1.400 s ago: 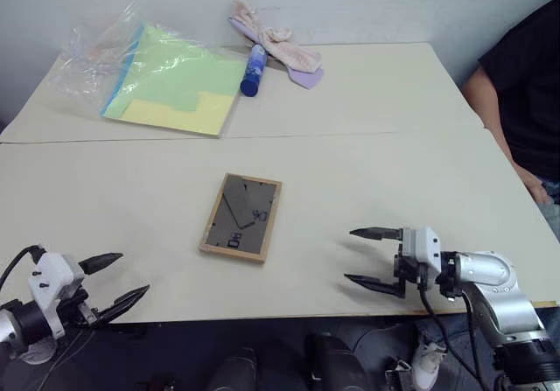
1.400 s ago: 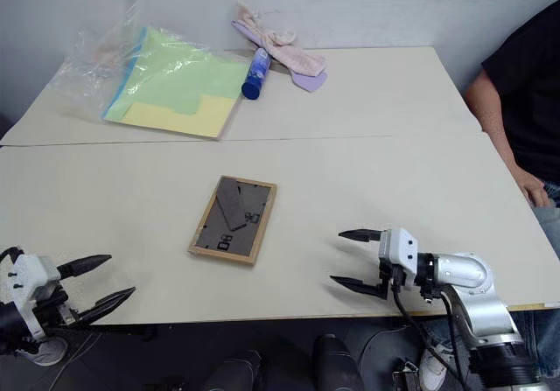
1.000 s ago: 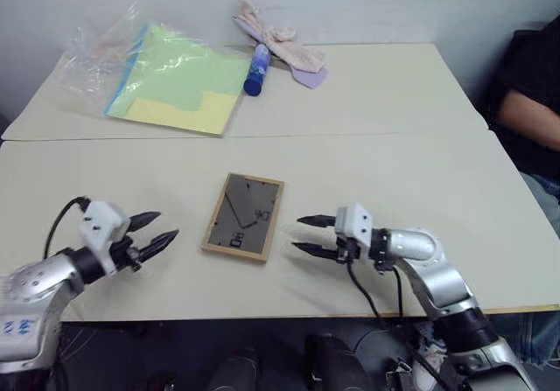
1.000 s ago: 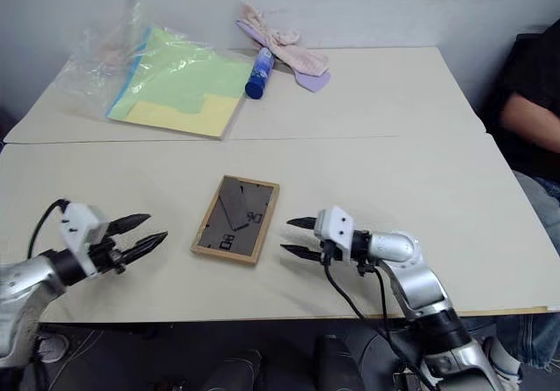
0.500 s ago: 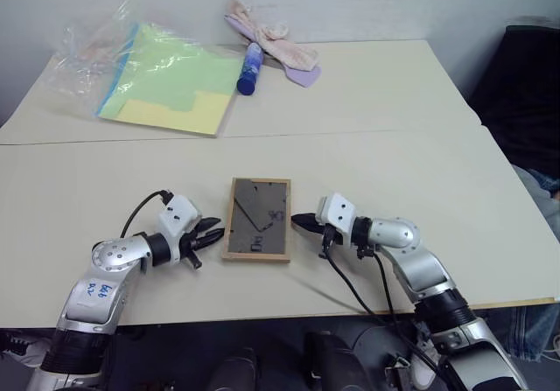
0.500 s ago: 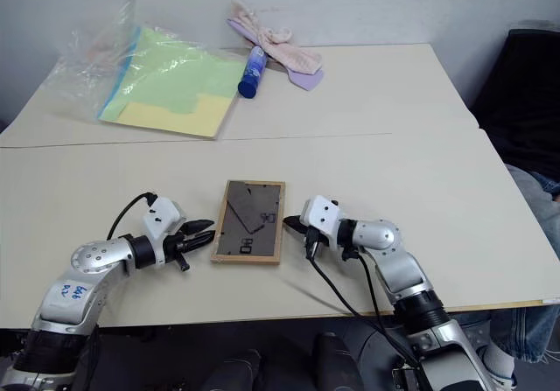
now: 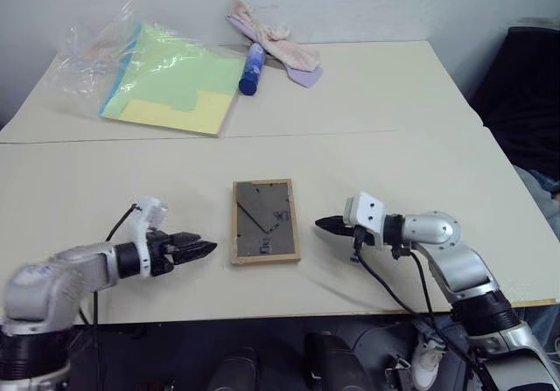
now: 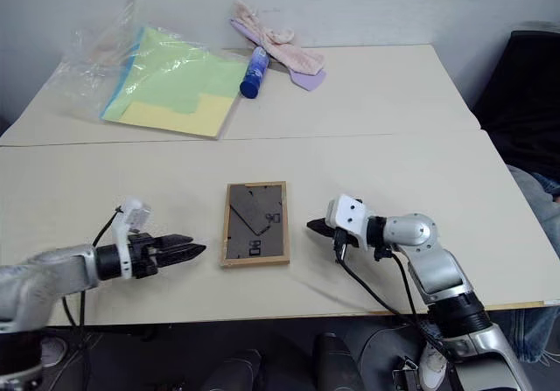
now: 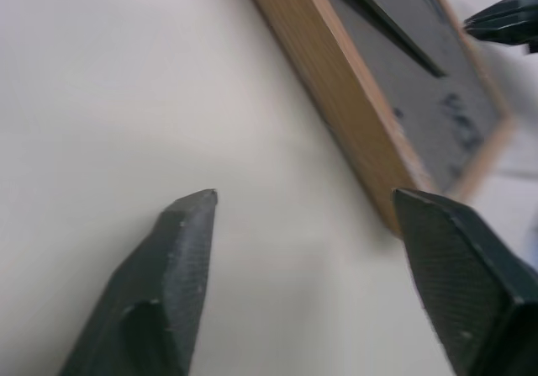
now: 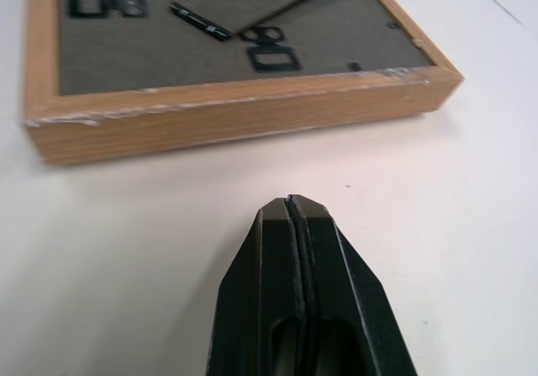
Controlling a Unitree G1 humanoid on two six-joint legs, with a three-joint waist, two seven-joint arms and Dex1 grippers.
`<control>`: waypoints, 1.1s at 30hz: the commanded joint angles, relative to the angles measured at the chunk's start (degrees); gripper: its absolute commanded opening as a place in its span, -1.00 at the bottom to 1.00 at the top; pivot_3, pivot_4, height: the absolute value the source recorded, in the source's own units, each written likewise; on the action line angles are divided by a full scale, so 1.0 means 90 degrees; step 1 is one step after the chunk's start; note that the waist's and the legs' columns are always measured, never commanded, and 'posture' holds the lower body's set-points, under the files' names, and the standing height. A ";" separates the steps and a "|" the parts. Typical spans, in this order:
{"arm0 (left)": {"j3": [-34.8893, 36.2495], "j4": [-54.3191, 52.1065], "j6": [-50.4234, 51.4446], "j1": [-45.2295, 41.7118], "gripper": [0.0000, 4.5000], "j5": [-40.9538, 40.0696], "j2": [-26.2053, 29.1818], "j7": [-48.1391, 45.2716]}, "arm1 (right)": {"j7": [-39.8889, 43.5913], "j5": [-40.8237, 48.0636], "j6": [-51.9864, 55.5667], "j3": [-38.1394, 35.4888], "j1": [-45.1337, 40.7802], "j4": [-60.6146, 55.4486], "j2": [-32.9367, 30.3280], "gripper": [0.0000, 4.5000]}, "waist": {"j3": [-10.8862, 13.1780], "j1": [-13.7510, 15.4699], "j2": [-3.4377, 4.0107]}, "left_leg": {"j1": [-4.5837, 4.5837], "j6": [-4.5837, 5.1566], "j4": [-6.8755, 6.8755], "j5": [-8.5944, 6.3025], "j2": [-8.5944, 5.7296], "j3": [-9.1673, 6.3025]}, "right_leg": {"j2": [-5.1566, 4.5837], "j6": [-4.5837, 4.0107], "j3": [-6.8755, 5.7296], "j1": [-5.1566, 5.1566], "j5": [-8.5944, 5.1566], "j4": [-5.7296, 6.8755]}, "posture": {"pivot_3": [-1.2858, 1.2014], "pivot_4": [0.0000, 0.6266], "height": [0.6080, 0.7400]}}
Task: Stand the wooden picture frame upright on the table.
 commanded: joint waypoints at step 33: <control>-0.0749 0.2571 0.0832 -0.1599 -0.40 -0.3588 -0.1511 0.4114 | -0.0120 0.0436 0.0869 -0.0083 -0.0042 -0.0684 0.0314 -0.83 | -0.0024 0.0165 0.0037 | 0.0026 0.0002 0.0049 -0.0004 -0.0022 -0.0022 | -0.0020 0.0002 -0.0013 0.0043 0.0001 0.0012 | 0.03 -0.52 1.00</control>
